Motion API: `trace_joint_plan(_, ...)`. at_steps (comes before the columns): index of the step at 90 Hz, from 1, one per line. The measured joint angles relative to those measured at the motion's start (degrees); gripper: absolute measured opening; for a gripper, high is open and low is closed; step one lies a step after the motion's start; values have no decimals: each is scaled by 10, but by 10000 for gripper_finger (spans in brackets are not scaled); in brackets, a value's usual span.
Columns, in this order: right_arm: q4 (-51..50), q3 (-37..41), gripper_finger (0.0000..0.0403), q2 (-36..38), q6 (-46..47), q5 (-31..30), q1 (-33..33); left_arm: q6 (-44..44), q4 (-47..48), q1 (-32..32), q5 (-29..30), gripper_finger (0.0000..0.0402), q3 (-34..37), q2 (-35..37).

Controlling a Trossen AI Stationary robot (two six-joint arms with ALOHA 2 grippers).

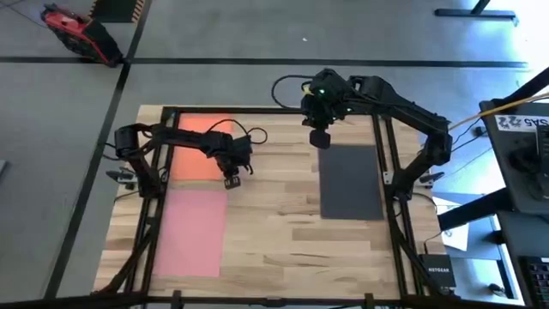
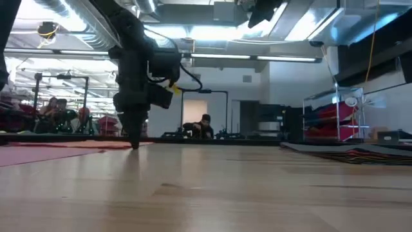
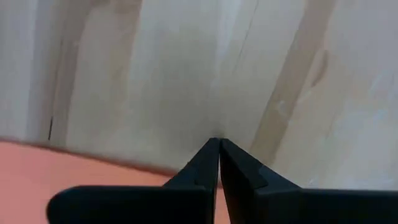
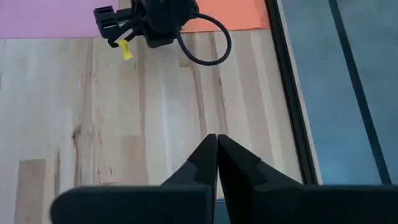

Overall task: Organize paper
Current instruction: Stack the orange color paper on top of the other orange color paper, then move the black color paper to the top center of the table

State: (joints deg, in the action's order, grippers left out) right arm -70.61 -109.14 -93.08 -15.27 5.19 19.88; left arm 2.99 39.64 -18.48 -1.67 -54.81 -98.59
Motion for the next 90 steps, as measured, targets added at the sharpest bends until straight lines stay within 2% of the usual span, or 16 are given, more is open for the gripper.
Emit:
trace_joint_plan(59,-14,0,0,0,-2,0,0,-41,31,1,5,0,1,2)
trace_joint_plan(90,-17,0,0,3,-2,9,0,-77,9,11,7,0,4,48)
